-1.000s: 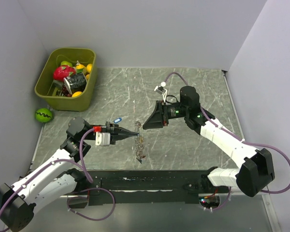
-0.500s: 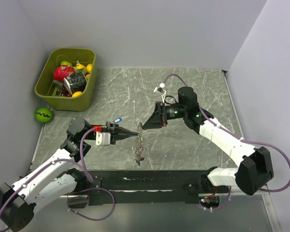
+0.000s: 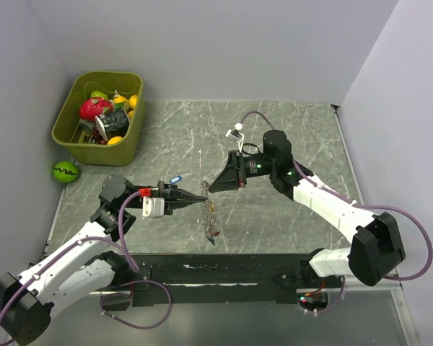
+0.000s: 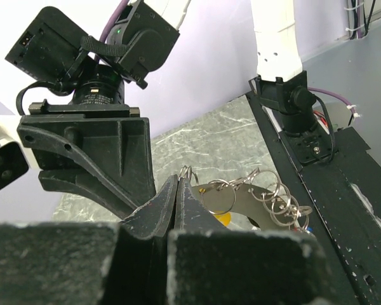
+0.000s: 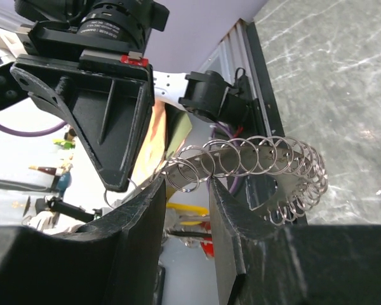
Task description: Put the keys on the keyring
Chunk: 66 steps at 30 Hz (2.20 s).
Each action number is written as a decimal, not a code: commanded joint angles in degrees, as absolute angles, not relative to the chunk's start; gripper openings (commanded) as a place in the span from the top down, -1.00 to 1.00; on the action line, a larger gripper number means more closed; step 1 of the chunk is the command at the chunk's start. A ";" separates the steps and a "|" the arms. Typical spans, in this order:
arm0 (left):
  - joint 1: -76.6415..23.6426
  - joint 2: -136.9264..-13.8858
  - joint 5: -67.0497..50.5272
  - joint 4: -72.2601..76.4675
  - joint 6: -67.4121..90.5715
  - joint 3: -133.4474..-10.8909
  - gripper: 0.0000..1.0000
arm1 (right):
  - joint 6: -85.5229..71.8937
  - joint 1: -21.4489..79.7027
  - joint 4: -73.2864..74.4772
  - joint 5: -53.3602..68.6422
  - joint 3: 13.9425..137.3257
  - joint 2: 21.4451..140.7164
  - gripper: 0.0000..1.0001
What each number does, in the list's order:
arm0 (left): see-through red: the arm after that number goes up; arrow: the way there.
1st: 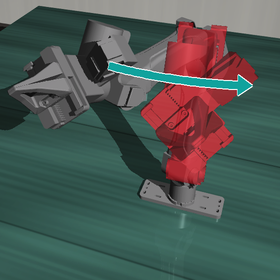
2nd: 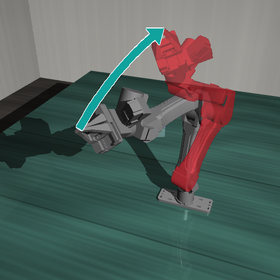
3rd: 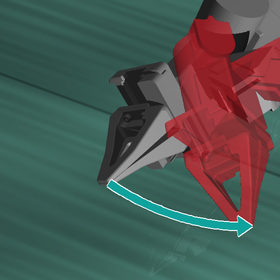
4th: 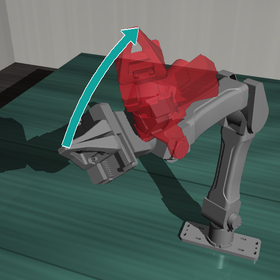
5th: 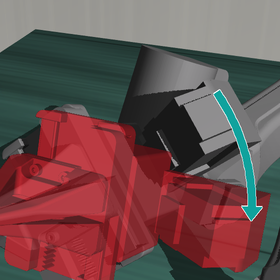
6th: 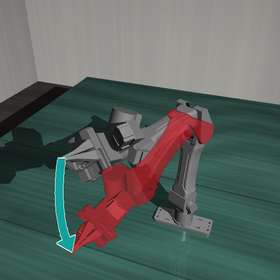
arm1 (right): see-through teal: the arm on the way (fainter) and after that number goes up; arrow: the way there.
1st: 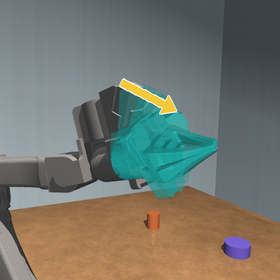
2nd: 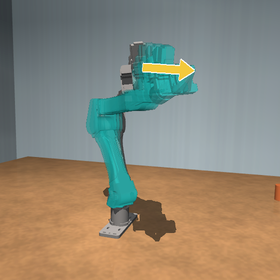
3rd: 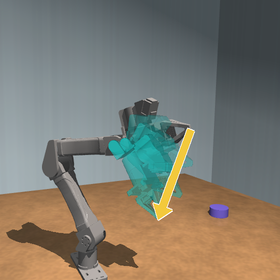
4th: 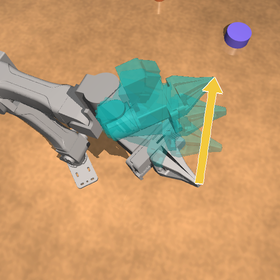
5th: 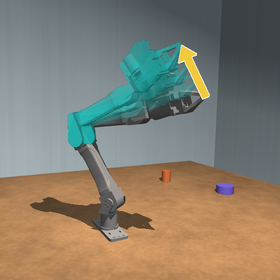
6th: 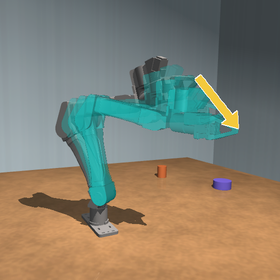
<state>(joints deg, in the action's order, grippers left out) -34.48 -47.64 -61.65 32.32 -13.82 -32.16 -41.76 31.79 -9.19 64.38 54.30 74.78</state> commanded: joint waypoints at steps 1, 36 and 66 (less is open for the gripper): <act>-34.45 -47.72 -62.84 37.26 -13.80 -33.31 0.98 | -45.17 33.05 -16.25 66.18 54.41 75.58 0.21; -34.54 -42.19 -60.29 30.41 -16.35 -31.82 0.98 | -43.33 32.61 -18.63 61.26 50.63 68.47 1.00; -34.54 -43.07 -61.35 29.80 -17.05 -33.22 0.98 | -55.37 32.69 -34.19 66.80 47.73 75.06 0.21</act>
